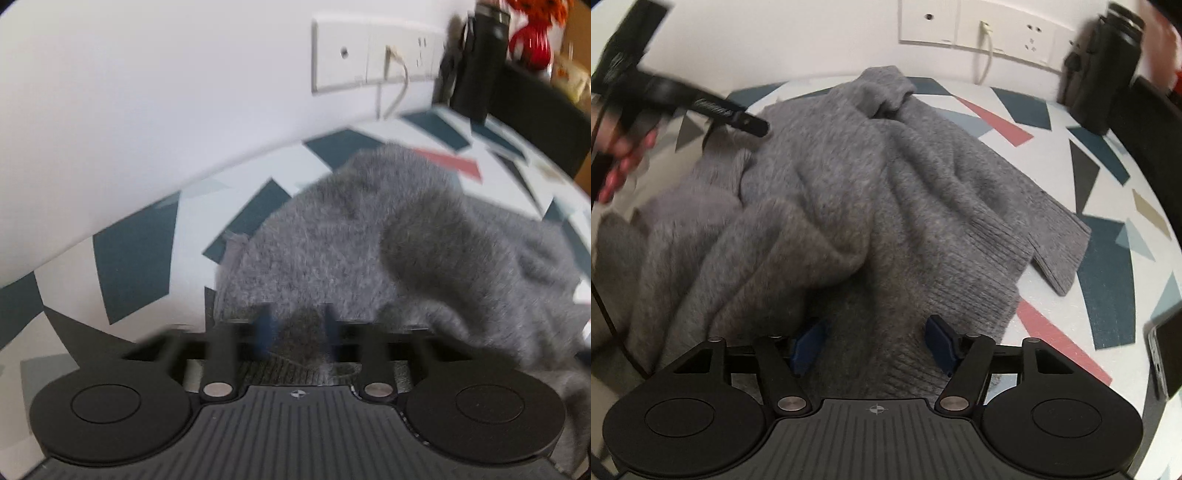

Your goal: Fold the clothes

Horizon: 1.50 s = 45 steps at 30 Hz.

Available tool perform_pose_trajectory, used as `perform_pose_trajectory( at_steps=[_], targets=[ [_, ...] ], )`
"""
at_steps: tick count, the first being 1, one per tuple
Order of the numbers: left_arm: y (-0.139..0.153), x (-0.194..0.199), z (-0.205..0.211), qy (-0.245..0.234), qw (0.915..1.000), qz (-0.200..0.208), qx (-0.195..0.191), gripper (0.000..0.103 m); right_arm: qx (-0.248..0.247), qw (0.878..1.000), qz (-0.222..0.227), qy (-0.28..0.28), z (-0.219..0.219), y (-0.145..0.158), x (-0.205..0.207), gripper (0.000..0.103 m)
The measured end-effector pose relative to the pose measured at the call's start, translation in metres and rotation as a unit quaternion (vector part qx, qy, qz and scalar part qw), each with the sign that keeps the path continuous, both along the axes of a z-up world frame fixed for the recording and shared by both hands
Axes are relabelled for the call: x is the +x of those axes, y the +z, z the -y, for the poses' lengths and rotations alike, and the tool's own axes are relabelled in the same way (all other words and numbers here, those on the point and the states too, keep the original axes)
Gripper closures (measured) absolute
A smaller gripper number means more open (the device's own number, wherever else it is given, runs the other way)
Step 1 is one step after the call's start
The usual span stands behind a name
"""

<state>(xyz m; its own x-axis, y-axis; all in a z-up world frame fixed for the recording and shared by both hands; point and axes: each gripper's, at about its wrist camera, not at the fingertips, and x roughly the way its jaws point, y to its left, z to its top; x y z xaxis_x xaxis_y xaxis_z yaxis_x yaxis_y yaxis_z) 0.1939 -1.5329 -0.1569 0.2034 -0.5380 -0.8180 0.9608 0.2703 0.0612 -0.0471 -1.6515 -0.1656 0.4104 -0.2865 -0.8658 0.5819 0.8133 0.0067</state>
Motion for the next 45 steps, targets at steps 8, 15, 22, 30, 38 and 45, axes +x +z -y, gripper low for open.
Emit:
perform_pose_trajectory(
  at_steps=[8,15,22,30,38,45],
  targets=[
    [-0.002,0.001,-0.038,-0.034,0.9987,-0.021,0.031,0.103,0.001,1.0,0.019,-0.012,0.032,-0.005,0.011,0.058],
    [-0.001,-0.014,-0.09,0.001,0.9963,-0.085,0.011,0.103,-0.013,1.0,0.023,-0.012,0.067,-0.005,0.046,0.058],
    [-0.001,-0.054,-0.126,0.014,0.9904,-0.137,0.009,0.103,-0.047,0.998,0.021,0.019,0.073,-0.007,0.1,0.066],
    [0.001,-0.072,-0.141,0.026,0.9852,-0.169,-0.005,0.103,-0.081,0.995,0.036,0.04,0.056,-0.005,0.12,0.061],
    [0.04,-0.021,-0.144,0.078,0.988,-0.115,-0.068,0.074,-0.048,0.995,0.083,0.013,0.039,0.031,0.061,0.048],
    [0.018,0.02,-0.099,0.085,0.9941,-0.057,-0.038,0.06,0.017,0.996,0.085,0.033,0.007,0.038,0.027,0.039]
  ],
)
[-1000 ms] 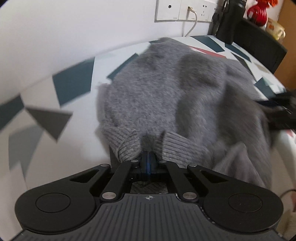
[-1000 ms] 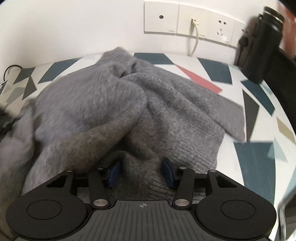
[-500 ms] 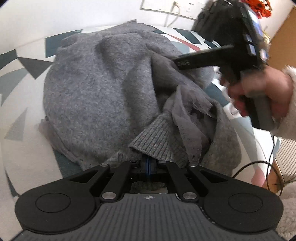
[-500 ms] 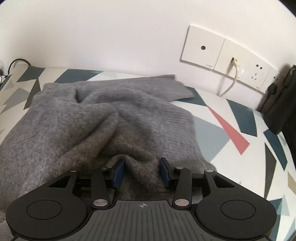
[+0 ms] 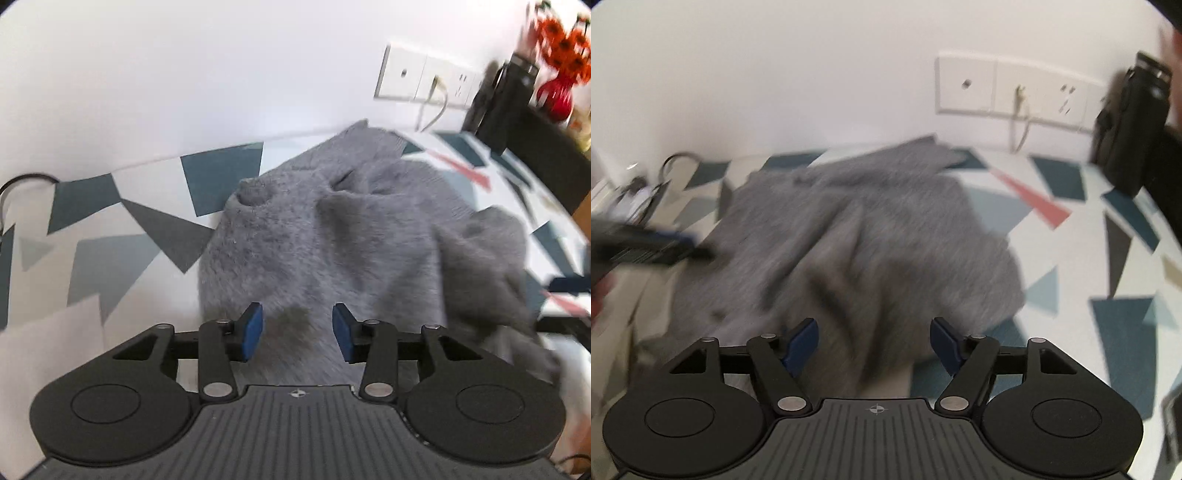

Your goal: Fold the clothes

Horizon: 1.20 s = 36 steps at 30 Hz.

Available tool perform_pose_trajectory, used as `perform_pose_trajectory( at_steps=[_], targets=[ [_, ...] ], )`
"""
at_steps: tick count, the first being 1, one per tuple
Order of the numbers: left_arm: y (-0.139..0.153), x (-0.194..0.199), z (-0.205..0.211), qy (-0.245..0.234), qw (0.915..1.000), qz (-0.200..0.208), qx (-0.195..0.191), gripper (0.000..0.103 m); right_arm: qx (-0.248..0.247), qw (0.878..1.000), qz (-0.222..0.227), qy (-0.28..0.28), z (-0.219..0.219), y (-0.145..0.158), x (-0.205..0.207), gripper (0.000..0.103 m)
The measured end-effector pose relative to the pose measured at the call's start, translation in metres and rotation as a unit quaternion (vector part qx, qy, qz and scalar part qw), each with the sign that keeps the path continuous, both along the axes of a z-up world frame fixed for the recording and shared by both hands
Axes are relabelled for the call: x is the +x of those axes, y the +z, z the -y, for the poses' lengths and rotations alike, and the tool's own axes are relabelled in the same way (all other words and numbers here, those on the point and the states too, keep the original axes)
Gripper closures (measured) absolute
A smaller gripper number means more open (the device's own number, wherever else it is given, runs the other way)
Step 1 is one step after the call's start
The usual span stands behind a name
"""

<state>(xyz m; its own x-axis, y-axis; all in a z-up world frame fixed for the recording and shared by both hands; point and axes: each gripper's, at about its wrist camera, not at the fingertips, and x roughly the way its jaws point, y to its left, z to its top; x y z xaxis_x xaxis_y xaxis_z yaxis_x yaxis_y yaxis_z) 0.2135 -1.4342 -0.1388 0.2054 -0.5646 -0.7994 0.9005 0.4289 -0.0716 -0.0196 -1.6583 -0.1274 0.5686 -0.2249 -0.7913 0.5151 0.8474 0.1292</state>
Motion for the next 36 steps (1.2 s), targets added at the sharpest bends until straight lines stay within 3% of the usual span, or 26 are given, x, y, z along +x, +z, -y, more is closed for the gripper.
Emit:
perform_pose_trajectory(
  at_steps=[2,4,5,6,7,10,15,20,23,26,31,35,36],
  targets=[
    [-0.009,0.002,0.01,-0.004,0.9998,0.013,0.011,0.06,0.005,1.0,-0.015,0.009,-0.008,-0.008,-0.002,0.044],
    [-0.017,0.002,0.017,-0.01,0.9995,0.023,0.018,0.062,0.01,0.999,-0.03,0.018,-0.015,-0.016,-0.005,0.057],
    [-0.02,0.001,0.019,-0.014,0.9993,0.026,0.022,0.074,0.016,0.999,-0.036,0.022,-0.018,-0.021,-0.005,0.062],
    [-0.02,-0.002,0.021,-0.025,0.9986,0.038,0.028,0.087,0.025,0.999,-0.04,0.025,-0.019,-0.025,-0.006,0.076],
    [-0.019,-0.007,0.023,-0.037,0.9974,0.049,0.038,0.093,0.031,0.998,-0.046,0.027,-0.021,-0.029,-0.006,0.089],
    [-0.016,-0.022,0.02,-0.068,0.9935,0.067,0.062,0.096,0.029,0.997,-0.062,0.021,-0.018,-0.036,-0.003,0.094],
    [-0.016,-0.056,-0.018,-0.093,0.9927,0.053,0.054,0.096,0.014,0.998,-0.062,-0.01,0.009,-0.036,0.013,0.096],
    [-0.018,-0.096,-0.052,-0.095,0.9938,-0.054,0.023,0.096,-0.017,0.998,-0.056,-0.036,0.042,-0.032,0.037,0.096],
    [-0.019,-0.115,-0.061,-0.1,0.9892,-0.106,0.011,0.095,-0.043,0.997,-0.047,-0.037,0.049,-0.033,0.051,0.096],
    [-0.014,-0.118,-0.063,-0.084,0.9906,-0.108,0.004,0.091,-0.056,0.997,-0.044,-0.034,0.051,-0.033,0.058,0.09],
    [0.004,-0.091,-0.074,-0.028,0.9954,-0.086,-0.032,0.067,-0.052,0.998,-0.011,-0.031,0.05,-0.015,0.031,0.051],
    [0.005,-0.066,-0.074,0.016,0.9968,-0.07,-0.035,0.044,-0.027,0.999,0.008,-0.043,0.051,-0.003,-0.014,0.041],
    [0.002,-0.062,-0.072,0.021,0.9971,-0.066,-0.032,0.043,-0.018,0.999,0.005,-0.044,0.048,-0.002,-0.025,0.038]
  ],
)
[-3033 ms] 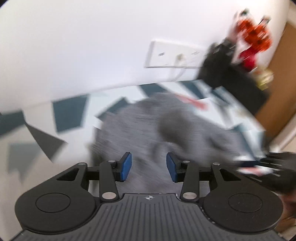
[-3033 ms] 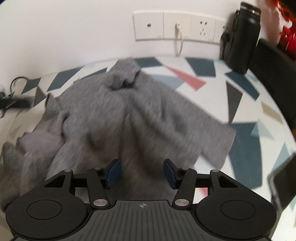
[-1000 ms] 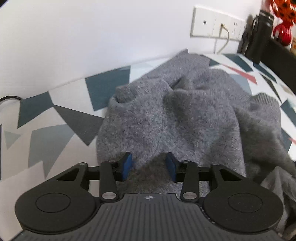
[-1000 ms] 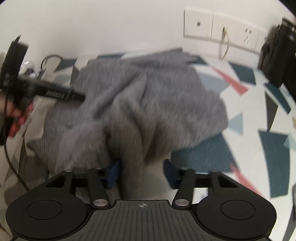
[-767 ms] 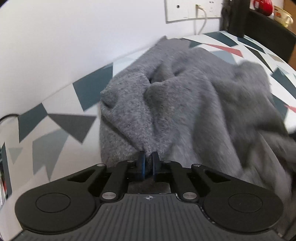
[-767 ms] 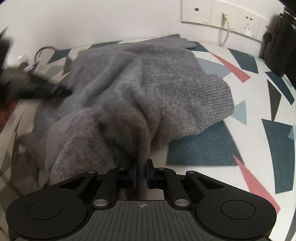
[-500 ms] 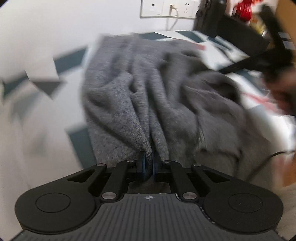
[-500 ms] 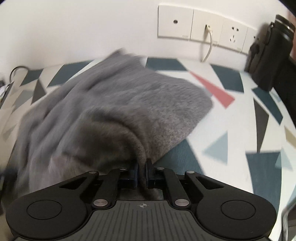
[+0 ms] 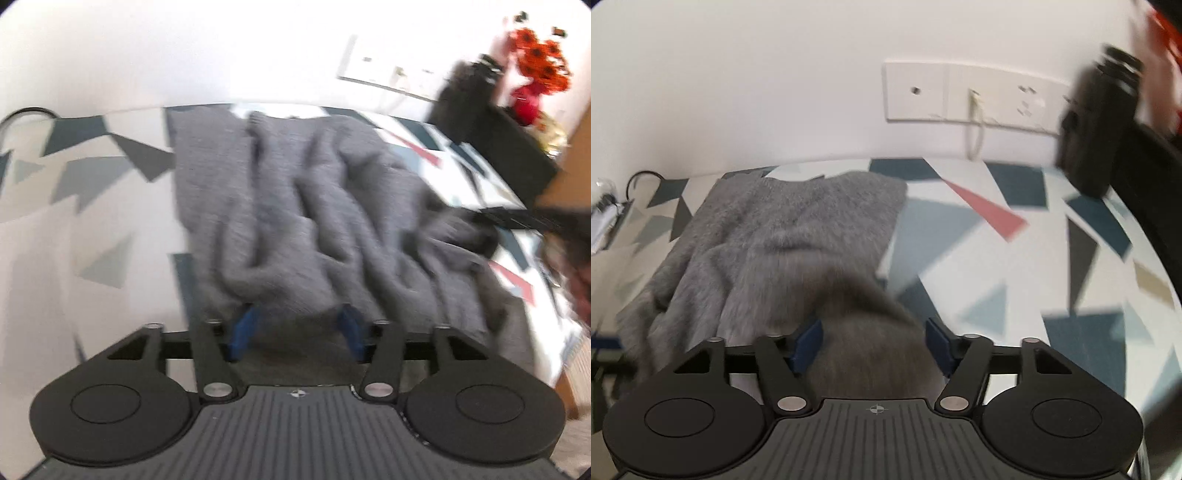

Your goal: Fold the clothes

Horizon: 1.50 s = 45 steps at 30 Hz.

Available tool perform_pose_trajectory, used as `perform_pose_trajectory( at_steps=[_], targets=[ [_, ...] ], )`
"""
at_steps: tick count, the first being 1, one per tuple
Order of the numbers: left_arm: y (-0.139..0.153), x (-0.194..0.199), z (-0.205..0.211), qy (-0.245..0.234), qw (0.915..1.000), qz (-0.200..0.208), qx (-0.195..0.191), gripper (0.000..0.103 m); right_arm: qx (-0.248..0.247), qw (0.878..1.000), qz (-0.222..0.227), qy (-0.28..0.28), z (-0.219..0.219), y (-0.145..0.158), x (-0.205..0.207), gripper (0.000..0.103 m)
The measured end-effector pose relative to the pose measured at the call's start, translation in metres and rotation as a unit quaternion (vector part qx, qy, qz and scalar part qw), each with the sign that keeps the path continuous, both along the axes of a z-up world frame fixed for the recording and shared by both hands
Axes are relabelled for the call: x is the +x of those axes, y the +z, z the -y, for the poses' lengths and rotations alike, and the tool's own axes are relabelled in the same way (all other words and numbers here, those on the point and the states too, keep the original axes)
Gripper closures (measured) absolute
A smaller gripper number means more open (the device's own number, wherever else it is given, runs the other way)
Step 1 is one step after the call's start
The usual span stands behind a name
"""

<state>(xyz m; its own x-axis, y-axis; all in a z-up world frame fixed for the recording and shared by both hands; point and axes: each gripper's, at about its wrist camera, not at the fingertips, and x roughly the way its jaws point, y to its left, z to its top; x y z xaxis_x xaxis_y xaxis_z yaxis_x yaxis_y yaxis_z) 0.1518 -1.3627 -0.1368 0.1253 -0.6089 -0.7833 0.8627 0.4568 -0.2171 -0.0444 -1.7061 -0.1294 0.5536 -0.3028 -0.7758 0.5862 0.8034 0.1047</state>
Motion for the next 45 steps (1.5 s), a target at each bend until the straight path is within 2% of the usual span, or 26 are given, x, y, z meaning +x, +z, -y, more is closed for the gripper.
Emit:
perform_pose_trajectory(
  at_steps=[4,6,8,10,11,12,13,14,17,19,25,29,33,38,45],
  targets=[
    [-0.011,0.005,0.008,-0.003,0.9999,0.004,0.01,0.043,0.012,0.999,-0.03,0.005,-0.019,-0.006,-0.032,0.031],
    [-0.016,0.0,0.015,-0.011,0.9998,0.014,0.012,0.043,0.013,0.998,-0.054,0.001,-0.028,-0.015,-0.042,0.031],
    [-0.019,-0.002,0.02,-0.014,0.9996,0.02,0.016,0.044,0.034,0.997,-0.066,-0.012,-0.033,-0.024,-0.05,0.034],
    [-0.02,-0.001,0.02,-0.011,0.9996,0.016,0.019,0.063,0.042,0.996,-0.079,-0.019,-0.04,-0.031,-0.054,0.042],
    [-0.021,-0.001,0.019,-0.011,0.9997,0.013,0.021,0.08,0.04,0.995,-0.086,-0.019,-0.043,-0.033,-0.055,0.043],
    [-0.022,-0.001,0.017,-0.01,0.9996,0.013,0.022,0.087,0.033,0.995,-0.093,-0.017,-0.046,-0.035,-0.055,0.049],
    [-0.021,-0.001,0.015,-0.009,0.9996,0.015,0.023,0.09,0.027,0.995,-0.096,-0.016,-0.048,-0.036,-0.055,0.058],
    [-0.021,-0.001,0.012,-0.009,0.9996,0.015,0.023,0.092,0.023,0.995,-0.095,-0.017,-0.049,-0.036,-0.055,0.062],
    [-0.019,-0.006,0.003,-0.01,0.9992,0.023,0.032,0.093,0.023,0.996,-0.076,-0.028,-0.042,-0.035,-0.053,0.078],
    [-0.018,-0.01,-0.003,-0.012,0.9988,0.027,0.038,0.093,0.02,0.997,-0.065,-0.037,-0.035,-0.035,-0.051,0.095],
    [-0.017,-0.027,-0.022,-0.01,0.9983,0.024,0.052,0.093,0.013,0.996,-0.054,-0.063,0.001,-0.037,-0.038,0.102],
    [-0.017,-0.033,-0.03,0.007,0.9986,0.009,0.052,0.093,-0.001,0.996,-0.042,-0.074,0.027,-0.033,-0.019,0.102],
    [-0.017,-0.037,-0.031,0.015,0.9984,0.01,0.054,0.093,-0.008,0.997,-0.007,-0.078,0.045,-0.021,-0.002,0.102],
    [-0.017,-0.036,-0.03,0.028,0.9981,0.006,0.054,0.092,-0.029,0.999,-0.022,-0.035,0.033,-0.022,0.015,0.102],
    [-0.018,-0.036,-0.027,0.037,0.9979,0.006,0.053,0.091,-0.01,0.999,-0.032,-0.037,0.025,-0.035,0.005,0.098]
  ],
)
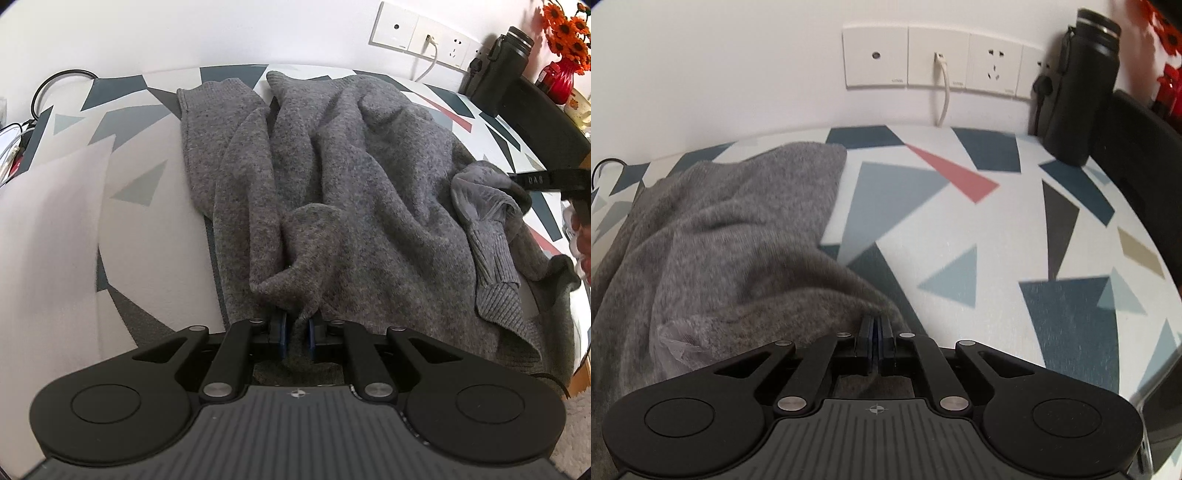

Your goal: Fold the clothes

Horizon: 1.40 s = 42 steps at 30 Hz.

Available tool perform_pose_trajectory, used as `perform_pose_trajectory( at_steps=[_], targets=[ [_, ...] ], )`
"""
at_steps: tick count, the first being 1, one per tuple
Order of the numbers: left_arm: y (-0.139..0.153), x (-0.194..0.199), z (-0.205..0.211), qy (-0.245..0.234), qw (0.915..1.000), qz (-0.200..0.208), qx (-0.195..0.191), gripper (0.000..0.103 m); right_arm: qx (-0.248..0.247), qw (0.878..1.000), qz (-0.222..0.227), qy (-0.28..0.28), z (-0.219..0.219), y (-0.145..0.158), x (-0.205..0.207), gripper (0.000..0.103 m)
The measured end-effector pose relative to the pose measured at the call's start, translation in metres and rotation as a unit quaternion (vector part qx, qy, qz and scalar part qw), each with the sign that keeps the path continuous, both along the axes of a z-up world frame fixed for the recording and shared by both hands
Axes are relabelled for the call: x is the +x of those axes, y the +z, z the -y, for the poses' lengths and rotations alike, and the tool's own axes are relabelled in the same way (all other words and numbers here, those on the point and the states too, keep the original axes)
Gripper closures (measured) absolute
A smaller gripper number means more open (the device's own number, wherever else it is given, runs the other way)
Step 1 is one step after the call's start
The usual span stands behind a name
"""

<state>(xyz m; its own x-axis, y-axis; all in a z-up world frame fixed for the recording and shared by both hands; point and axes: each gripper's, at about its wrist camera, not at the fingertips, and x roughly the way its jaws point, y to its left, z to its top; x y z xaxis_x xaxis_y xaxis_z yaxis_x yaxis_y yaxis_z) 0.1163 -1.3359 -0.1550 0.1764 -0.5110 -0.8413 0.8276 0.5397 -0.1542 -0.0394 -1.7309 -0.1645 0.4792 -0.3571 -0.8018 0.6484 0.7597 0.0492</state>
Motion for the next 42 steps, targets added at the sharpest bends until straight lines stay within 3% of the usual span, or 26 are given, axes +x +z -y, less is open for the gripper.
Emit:
perform_pose_trajectory(
  at_steps=[10,15,18,21,27,29,30,33,36,40,42],
  targets=[
    [0.0,0.0,0.003,-0.001,1.0,-0.006,0.0,0.084,-0.009,1.0,0.0,0.007,-0.01,-0.005,-0.007,0.096],
    [0.0,-0.005,0.008,-0.008,0.9999,-0.012,-0.005,0.06,-0.016,1.0,-0.004,0.012,-0.012,-0.006,-0.007,0.094],
    [0.0,-0.01,0.011,-0.012,0.9999,-0.005,-0.004,0.053,-0.016,1.0,-0.005,0.011,-0.012,-0.006,-0.008,0.091],
    [0.0,-0.012,0.01,-0.009,0.9999,-0.004,-0.007,0.052,-0.019,1.0,-0.012,0.008,-0.011,-0.007,-0.008,0.082],
    [0.002,-0.009,0.006,0.015,0.9998,-0.008,-0.013,0.053,-0.008,1.0,-0.005,0.007,-0.007,-0.006,-0.012,0.082],
    [0.006,-0.008,0.002,0.025,0.9995,-0.005,-0.017,0.053,-0.009,1.0,0.016,0.005,-0.006,0.001,-0.019,0.082],
    [0.008,-0.008,0.0,0.03,0.9993,-0.005,-0.022,0.053,-0.009,1.0,0.03,0.003,-0.006,0.006,-0.023,0.079],
    [0.016,-0.006,-0.008,0.041,0.9985,-0.004,-0.037,0.053,-0.013,0.998,0.068,0.003,-0.008,0.023,-0.04,0.051],
    [0.021,-0.003,-0.017,0.052,0.9971,-0.009,-0.055,0.052,-0.007,0.997,0.075,0.009,-0.01,0.033,-0.057,0.051],
    [0.014,-0.005,-0.021,0.054,0.9968,-0.018,-0.057,0.051,0.001,0.999,0.042,0.011,-0.019,0.028,-0.07,0.049],
    [0.009,-0.008,-0.021,0.052,0.9971,-0.019,-0.051,0.05,0.009,1.0,0.022,0.014,-0.027,0.023,-0.075,0.039]
  ],
)
